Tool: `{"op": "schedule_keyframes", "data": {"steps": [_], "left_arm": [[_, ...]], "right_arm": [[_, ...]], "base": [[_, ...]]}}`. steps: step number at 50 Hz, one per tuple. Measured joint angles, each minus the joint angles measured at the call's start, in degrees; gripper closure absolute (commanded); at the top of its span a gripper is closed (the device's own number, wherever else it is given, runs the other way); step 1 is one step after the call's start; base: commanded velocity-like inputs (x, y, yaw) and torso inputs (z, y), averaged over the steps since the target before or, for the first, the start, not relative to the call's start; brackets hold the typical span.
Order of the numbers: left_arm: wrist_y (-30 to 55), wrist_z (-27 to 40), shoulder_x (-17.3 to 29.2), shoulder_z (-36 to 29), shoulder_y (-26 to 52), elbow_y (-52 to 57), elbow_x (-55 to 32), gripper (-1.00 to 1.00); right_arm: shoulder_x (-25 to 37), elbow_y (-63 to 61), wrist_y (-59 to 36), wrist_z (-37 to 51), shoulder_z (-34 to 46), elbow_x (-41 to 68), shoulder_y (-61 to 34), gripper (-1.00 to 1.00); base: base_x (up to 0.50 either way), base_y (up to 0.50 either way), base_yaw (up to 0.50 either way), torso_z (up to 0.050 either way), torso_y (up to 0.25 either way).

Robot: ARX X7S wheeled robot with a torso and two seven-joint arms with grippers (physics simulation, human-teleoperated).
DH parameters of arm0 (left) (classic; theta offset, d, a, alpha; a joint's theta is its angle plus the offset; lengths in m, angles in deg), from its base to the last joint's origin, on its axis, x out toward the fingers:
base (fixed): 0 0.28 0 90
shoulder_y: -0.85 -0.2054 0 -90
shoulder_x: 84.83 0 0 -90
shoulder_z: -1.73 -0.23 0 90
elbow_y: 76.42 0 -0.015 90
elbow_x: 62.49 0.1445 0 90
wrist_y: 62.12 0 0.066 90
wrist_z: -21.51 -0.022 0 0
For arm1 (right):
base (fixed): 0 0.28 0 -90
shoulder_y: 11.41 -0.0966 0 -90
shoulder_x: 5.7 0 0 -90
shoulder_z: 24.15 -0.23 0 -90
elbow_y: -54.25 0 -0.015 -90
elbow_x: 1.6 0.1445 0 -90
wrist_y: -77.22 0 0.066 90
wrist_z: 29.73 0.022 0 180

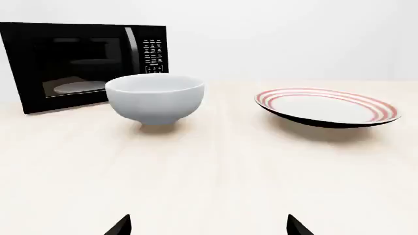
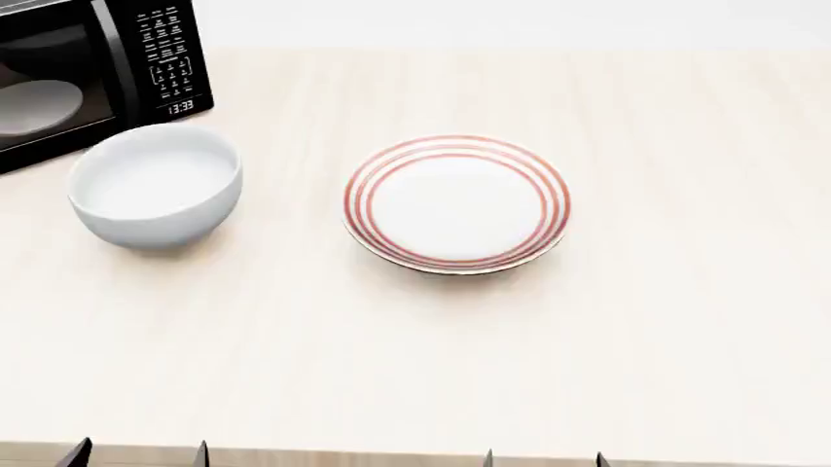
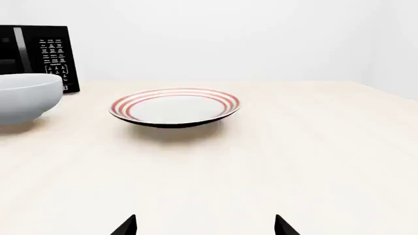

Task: Put the white bowl to the right of the plate.

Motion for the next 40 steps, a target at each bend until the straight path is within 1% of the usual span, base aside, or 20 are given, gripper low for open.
{"op": "schedule_keyframes", "data": {"steps": [10, 15, 26, 31, 35, 40], "left_arm": [[0.7, 1.1, 1.2, -1.4, -0.2, 0.4, -1.2, -1.00], [4.1, 2.2, 2.0, -1.6, 0.2, 2.7, -2.2, -1.00], [20.0, 4.0, 4.1, -2.0, 4.3, 15.9, -4.7, -1.00], [25.8, 4.6, 5.0, -2.0, 6.3, 20.7, -5.6, -1.00], [29.0, 5.0, 5.4, -1.9, 7.3, 23.9, -6.4, -1.00], [31.5, 5.5, 6.0, -2.1, 8.0, 26.4, -6.9, -1.00]], "right_arm": [[1.3, -0.1, -1.4, 2.1, 1.6, 0.6, -0.2, -1.00], [1.9, -1.5, -4.2, 3.2, 2.6, 0.6, -0.9, -1.00], [3.4, -14.9, -22.0, 4.5, 3.4, 2.3, -5.6, -1.00], [4.0, -21.2, -29.4, 4.5, 3.3, 3.8, -8.0, -1.00], [4.5, -24.6, -33.1, 4.1, 3.0, 5.3, -9.2, -1.00], [4.9, -27.0, -35.4, 3.4, 2.4, 7.2, -10.2, -1.00]], "base": [[0.00, 0.00, 0.00, 0.000, 0.000], [0.00, 0.00, 0.00, 0.000, 0.000], [0.00, 0.00, 0.00, 0.000, 0.000], [0.00, 0.00, 0.00, 0.000, 0.000], [0.12, 0.13, 0.00, 0.000, 0.000], [0.45, 0.30, 0.00, 0.000, 0.000]]}}
